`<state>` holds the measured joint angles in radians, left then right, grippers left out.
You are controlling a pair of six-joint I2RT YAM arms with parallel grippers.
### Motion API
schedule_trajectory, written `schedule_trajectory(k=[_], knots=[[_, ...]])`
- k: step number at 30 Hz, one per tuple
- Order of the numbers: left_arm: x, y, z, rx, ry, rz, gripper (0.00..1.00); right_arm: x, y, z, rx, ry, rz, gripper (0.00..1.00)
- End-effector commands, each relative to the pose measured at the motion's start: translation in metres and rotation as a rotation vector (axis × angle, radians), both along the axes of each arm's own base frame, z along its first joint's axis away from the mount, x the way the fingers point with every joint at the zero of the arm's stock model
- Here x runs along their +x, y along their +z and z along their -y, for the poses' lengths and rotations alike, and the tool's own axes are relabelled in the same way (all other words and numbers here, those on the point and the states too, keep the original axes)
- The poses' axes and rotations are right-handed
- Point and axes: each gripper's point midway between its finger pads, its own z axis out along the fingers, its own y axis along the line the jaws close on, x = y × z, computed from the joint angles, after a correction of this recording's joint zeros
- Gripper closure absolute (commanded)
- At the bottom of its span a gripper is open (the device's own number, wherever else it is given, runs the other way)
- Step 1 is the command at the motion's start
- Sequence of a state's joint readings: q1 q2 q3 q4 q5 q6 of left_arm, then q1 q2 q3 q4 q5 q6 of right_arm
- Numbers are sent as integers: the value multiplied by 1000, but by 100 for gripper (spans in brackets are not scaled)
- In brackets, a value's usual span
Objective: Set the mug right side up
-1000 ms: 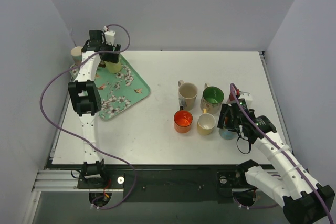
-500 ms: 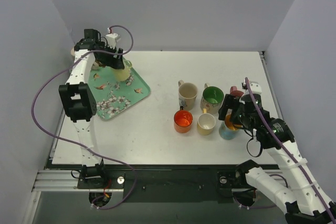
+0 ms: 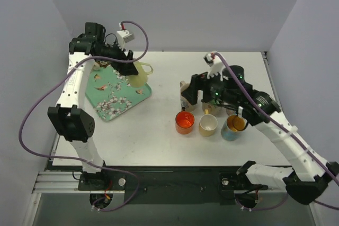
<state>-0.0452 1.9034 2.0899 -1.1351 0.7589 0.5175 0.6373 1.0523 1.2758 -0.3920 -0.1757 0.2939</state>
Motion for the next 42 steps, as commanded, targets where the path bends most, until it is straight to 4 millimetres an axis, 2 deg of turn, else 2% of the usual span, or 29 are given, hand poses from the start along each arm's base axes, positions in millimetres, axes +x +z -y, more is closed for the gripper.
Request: schedule_trajectory(k=[1, 2, 4, 7, 11, 13, 17, 23, 26, 29, 33, 35, 37, 39, 42], knots=[[-83, 56, 52, -120, -265, 66, 100, 10, 32, -74, 26, 274, 110, 24], [-96, 62, 60, -124, -298, 70, 100, 7, 43, -85, 50, 329, 121, 24], [-119, 66, 70, -120, -369, 71, 100, 19, 41, -102, 41, 366, 105, 23], [-145, 70, 78, -125, -434, 54, 100, 28, 42, -111, 44, 385, 90, 23], [-166, 77, 83, -143, -497, 65, 100, 28, 30, -125, 43, 433, 38, 23], [-175, 78, 86, -145, -526, 70, 100, 27, 22, -131, 42, 454, 12, 27], [-178, 80, 88, -158, -539, 74, 100, 14, 12, -139, 51, 545, -26, 39], [-188, 83, 91, -171, -594, 74, 100, 3, -3, -137, 9, 622, -36, 56], [-191, 84, 91, -177, -602, 71, 100, -2, -11, -136, -22, 667, -53, 53], [-192, 80, 93, -182, -612, 61, 100, 5, -26, -133, -61, 645, -62, 50], [-193, 72, 97, -194, -622, 29, 100, 14, -36, -135, -74, 632, -77, 49], [-188, 59, 100, -194, -614, 1, 100, 21, -37, -142, -65, 632, -52, 63], [-176, 47, 102, -188, -586, -19, 100, 27, -42, -148, -51, 621, -55, 86], [-171, 40, 100, -193, -571, -54, 100, 28, -49, -148, -61, 620, -66, 99], [-161, 37, 93, -184, -550, -55, 100, 27, -54, -143, -68, 612, -69, 100]])
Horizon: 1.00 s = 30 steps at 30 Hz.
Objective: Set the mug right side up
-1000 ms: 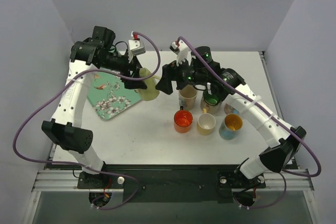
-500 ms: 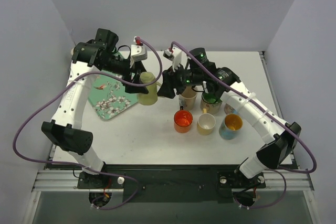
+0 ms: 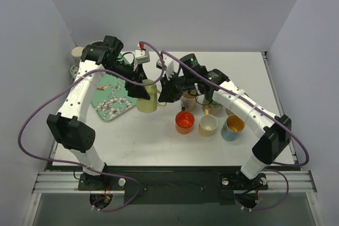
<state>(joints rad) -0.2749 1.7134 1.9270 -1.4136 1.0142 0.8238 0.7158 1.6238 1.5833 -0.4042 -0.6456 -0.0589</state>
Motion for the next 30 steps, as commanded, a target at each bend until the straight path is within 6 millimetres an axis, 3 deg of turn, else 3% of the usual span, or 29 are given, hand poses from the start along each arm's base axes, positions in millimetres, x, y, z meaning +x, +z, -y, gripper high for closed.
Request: schedule_trajectory(k=[1, 3, 4, 5, 6, 8, 10, 11, 15, 20, 22, 24, 28, 30], knots=[[-11, 11, 1, -43, -27, -30, 100, 8, 19, -5, 85, -50, 13, 100], [-1, 6, -2, -19, 26, -57, 100, 11, 22, 2, 75, -90, 45, 100], [3, 5, -4, -9, 42, -56, 81, 18, 22, 8, 56, -143, 73, 100], [10, 4, -8, -11, 76, -64, 70, 22, 25, 12, 48, -191, 86, 100], [13, 4, -11, -14, 92, -68, 51, 20, 28, 15, 52, -205, 72, 100], [27, 7, -22, -26, 154, -63, 31, 21, 35, 13, 98, -272, -42, 100], [44, 10, -34, -36, 221, -14, 22, 18, 34, 6, 167, -335, -217, 100], [50, 10, -43, -24, 265, -8, 21, 16, 20, 3, 179, -382, -299, 100], [75, 16, -57, 25, 403, 142, 14, 28, 7, -1, 268, -521, -385, 100], [75, 45, -66, 31, 462, 317, 12, 49, 29, -2, 407, -617, -393, 100], [73, 37, -63, 59, 446, 328, 12, 55, 35, -5, 459, -618, -404, 100], [76, 15, -62, 86, 428, 310, 12, 55, 39, -9, 497, -609, -424, 100], [83, -27, -67, 69, 374, 197, 12, 53, 19, -7, 485, -624, -438, 100], [79, -43, -64, 53, 302, 136, 18, 51, 13, -6, 491, -616, -434, 100]])
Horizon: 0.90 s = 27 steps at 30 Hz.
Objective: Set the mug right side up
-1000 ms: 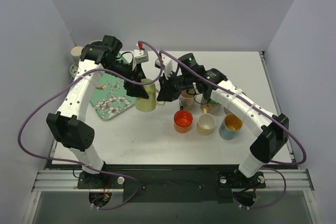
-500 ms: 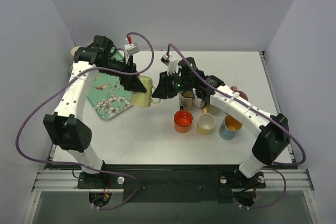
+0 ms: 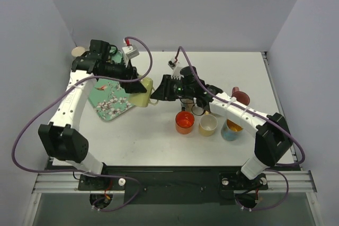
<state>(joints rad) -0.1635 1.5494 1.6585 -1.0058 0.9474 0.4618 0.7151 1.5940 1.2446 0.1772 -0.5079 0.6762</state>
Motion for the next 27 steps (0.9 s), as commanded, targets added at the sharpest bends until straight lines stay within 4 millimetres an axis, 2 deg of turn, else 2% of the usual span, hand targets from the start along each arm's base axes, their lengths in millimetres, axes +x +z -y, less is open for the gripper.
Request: schedule_trajectory(k=[1, 2, 3, 4, 5, 6, 7, 8, 9, 10, 15, 20, 21, 22, 25, 27], knots=[[43, -44, -27, 75, -47, 92, 26, 22, 33, 24, 142, -182, -51, 100], [35, -45, -24, 45, -89, 65, 35, 21, 31, 23, 125, -172, -36, 100], [37, -52, -22, 36, -115, 42, 49, 20, 25, 23, 94, -167, -35, 100], [27, -52, -19, 6, -152, 9, 51, 19, 22, 20, 69, -160, -14, 100], [27, -57, -17, -5, -179, -15, 59, 20, 17, 20, 53, -160, -12, 100], [15, -59, -15, -29, -222, -53, 62, 20, 15, 19, 41, -158, -2, 100], [8, -62, -15, -41, -237, -117, 72, 21, 13, 19, 33, -153, 9, 100], [8, -56, -14, -58, -264, -95, 80, 20, 13, 19, 27, -148, 20, 100], [-1, -60, -15, -68, -273, -173, 85, 20, 12, 19, 16, -134, 44, 100], [-1, -57, -14, -86, -296, -151, 100, 15, 11, 19, 7, -108, 52, 100], [-2, -70, -11, -133, -313, -163, 100, -9, 0, 11, -99, 31, 116, 100], [-4, -79, -7, -173, -342, -130, 100, -3, -24, 18, -206, 51, 174, 100], [-3, -81, -9, -166, -352, -103, 100, -4, -32, 17, -241, 69, 207, 100], [-6, -86, -12, -156, -354, -102, 100, -2, -32, 15, -245, 74, 236, 100], [-10, -90, -21, -128, -378, -28, 100, -16, -45, 3, -320, 189, 381, 100], [-21, -88, -20, -118, -407, 17, 100, -28, -48, -3, -326, 252, 475, 100]])
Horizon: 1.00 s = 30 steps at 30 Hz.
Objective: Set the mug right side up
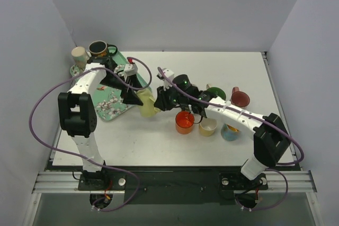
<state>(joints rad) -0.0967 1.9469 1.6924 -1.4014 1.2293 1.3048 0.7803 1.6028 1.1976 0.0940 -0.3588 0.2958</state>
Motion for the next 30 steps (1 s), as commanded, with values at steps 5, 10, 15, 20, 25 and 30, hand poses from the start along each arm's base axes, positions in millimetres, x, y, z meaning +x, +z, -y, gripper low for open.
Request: schedule_trajectory(k=[5, 10, 15, 20, 25, 30], knots=[[-54, 23, -15, -12, -71, 111, 100, -27, 19, -23, 27, 220, 324, 100], [-59, -1, -17, -8, -100, 92, 100, -15, -25, -10, -155, 166, 239, 100], [-75, -27, -21, 6, -160, 103, 100, -20, -52, -7, -200, 183, 289, 100], [-77, -26, -19, -19, -150, 101, 100, -24, -65, -16, -178, 194, 307, 100], [-76, -29, -18, -19, -145, 88, 100, -23, -79, -20, -198, 193, 285, 89], [-79, -41, -19, -17, -150, 56, 100, -19, -93, -16, -218, 161, 273, 81]])
